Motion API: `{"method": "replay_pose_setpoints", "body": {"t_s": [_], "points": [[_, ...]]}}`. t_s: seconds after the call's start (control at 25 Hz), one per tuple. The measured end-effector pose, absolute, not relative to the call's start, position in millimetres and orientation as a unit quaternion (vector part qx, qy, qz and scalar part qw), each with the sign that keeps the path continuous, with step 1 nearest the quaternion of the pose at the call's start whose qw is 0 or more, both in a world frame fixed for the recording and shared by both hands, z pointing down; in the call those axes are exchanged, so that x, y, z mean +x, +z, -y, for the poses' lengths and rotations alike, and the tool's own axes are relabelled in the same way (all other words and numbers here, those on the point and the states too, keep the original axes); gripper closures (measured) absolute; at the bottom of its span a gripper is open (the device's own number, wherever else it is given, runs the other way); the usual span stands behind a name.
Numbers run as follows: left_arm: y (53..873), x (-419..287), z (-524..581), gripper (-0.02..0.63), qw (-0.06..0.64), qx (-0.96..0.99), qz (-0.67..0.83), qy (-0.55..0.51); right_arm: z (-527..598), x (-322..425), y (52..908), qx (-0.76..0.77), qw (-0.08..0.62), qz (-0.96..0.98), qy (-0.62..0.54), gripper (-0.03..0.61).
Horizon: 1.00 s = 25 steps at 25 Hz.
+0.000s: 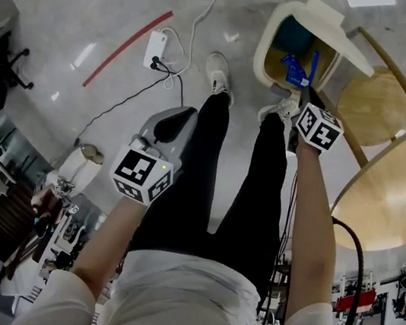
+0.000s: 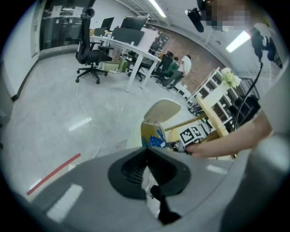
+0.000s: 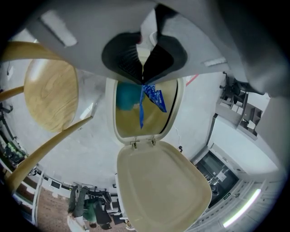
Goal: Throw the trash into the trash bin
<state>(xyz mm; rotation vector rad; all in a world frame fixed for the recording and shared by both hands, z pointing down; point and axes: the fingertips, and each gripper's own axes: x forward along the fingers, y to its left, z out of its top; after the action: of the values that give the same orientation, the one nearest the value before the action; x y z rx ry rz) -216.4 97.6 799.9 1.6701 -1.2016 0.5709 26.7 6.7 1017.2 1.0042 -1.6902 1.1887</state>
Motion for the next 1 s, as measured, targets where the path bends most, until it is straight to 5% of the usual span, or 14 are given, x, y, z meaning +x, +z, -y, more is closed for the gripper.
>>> {"method": "replay_pose_setpoints", "body": {"t_s": [0.12, 0.56, 1.0], "points": [[801, -213, -98, 0.611, 0.483, 0.687, 0.489, 0.235, -7, 26, 1018, 0.394, 0.413, 0.677, 0.464, 0.462], [794, -205, -103, 0.610, 0.479, 0.692, 0.486, 0.234, -10, 25, 997, 0.389, 0.406, 0.688, 0.460, 0.463], [758, -198, -107, 0.611, 0.463, 0.700, 0.491, 0.236, -6, 28, 942, 0.399, 0.398, 0.701, 0.438, 0.550]]}}
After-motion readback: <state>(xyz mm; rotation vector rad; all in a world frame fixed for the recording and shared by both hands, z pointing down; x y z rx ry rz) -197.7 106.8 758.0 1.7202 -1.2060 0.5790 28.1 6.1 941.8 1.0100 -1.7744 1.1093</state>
